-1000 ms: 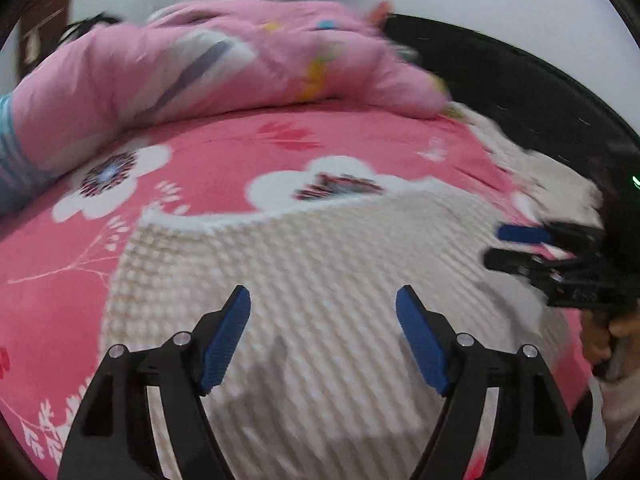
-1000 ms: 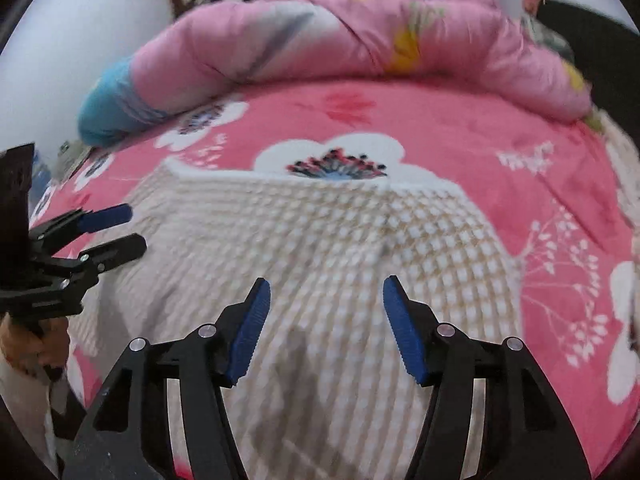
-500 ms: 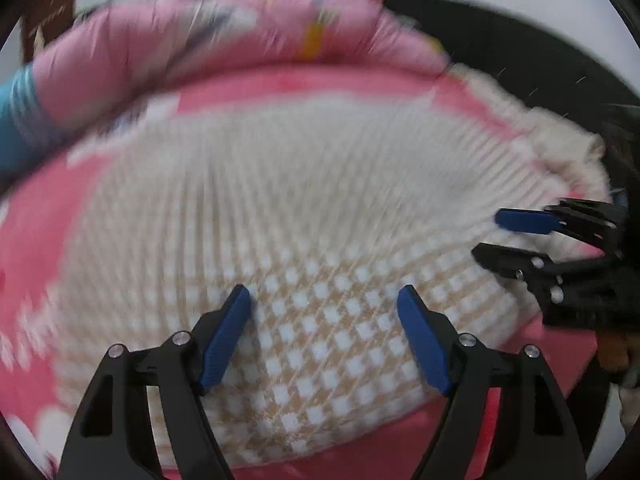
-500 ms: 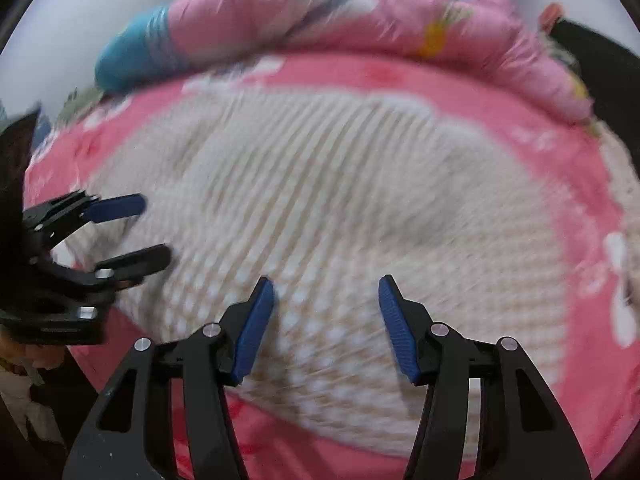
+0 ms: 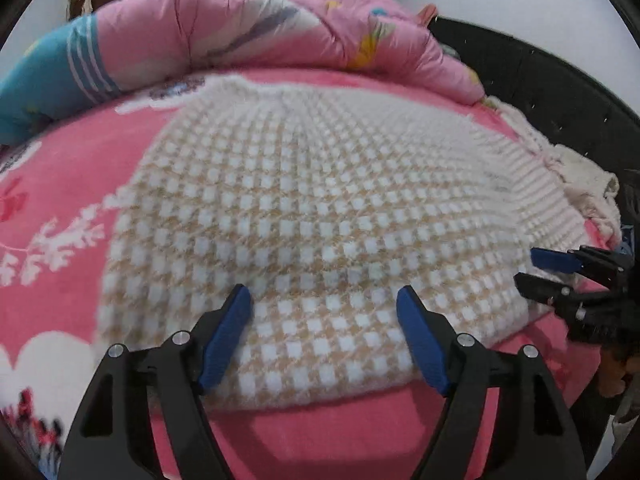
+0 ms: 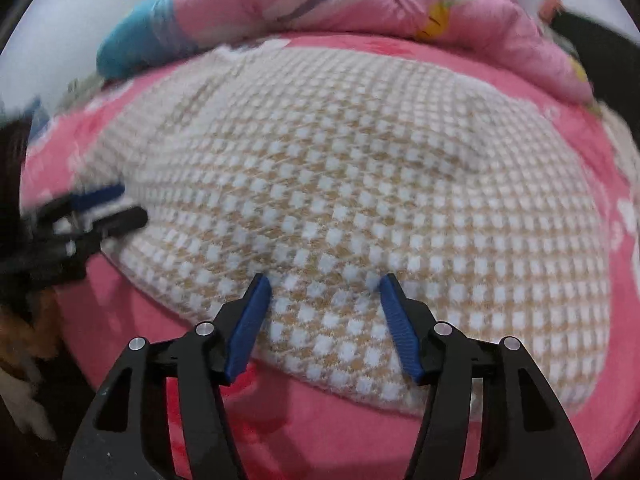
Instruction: Fold large clothes
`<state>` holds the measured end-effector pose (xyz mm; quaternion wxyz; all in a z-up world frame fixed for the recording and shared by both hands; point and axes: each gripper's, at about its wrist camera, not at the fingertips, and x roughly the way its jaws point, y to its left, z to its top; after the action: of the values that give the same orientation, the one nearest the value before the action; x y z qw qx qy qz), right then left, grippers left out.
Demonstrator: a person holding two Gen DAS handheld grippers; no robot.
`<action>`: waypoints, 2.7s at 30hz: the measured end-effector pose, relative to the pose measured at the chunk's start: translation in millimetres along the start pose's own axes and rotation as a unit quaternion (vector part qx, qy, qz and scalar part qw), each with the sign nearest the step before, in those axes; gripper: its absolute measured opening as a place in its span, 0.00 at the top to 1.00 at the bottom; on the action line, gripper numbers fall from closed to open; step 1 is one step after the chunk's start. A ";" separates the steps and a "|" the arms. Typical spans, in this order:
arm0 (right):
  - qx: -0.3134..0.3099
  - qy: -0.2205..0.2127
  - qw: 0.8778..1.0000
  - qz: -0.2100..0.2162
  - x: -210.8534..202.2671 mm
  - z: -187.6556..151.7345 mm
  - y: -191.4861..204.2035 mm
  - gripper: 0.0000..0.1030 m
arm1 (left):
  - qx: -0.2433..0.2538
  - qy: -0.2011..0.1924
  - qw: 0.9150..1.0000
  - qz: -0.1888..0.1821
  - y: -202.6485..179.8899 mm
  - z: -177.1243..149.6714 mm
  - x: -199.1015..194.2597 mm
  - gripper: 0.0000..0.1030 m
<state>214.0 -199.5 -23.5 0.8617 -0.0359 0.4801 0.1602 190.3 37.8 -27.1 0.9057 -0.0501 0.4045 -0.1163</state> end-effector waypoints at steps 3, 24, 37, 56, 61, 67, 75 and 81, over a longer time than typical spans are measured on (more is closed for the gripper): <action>0.013 -0.059 0.997 -0.050 -41.0 -11.0 -26.9 0.45 | -0.016 -0.046 0.999 -0.001 13.7 -7.1 -35.0 0.27; 0.052 -0.116 0.991 -0.048 -100.7 -78.2 -0.5 0.10 | -0.069 -0.116 0.990 0.038 -19.6 -39.0 -120.8 0.05; 0.034 -0.210 0.969 -0.125 -179.1 -95.9 43.7 0.08 | -0.029 -0.164 0.975 0.145 -71.4 -37.0 -174.3 0.05; 0.030 -0.193 0.972 -0.133 -189.7 -111.8 55.7 0.08 | 0.004 -0.079 0.988 0.131 -108.7 -70.2 -173.3 0.05; 0.046 -0.150 0.979 -0.127 -174.5 -114.5 54.5 0.08 | -0.028 -0.038 0.992 0.114 -107.8 -79.3 -153.3 0.05; 0.054 -0.122 0.984 -0.117 -161.7 -118.2 58.4 0.08 | -0.042 -0.020 0.992 0.118 -104.0 -83.2 -142.4 0.05; 0.053 -0.112 0.985 -0.121 -160.2 -123.1 59.0 0.08 | -0.063 -0.012 0.990 0.126 -90.7 -76.8 -141.4 0.05; 0.060 -0.101 0.986 -0.122 -154.9 -124.4 57.9 0.08 | -0.068 -0.005 0.989 0.128 -84.6 -75.9 -138.4 0.05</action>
<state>19.0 -209.0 45.0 0.9194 -0.0262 0.3914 0.0278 30.1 -9.1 37.6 0.9097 -0.0601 0.4099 0.0289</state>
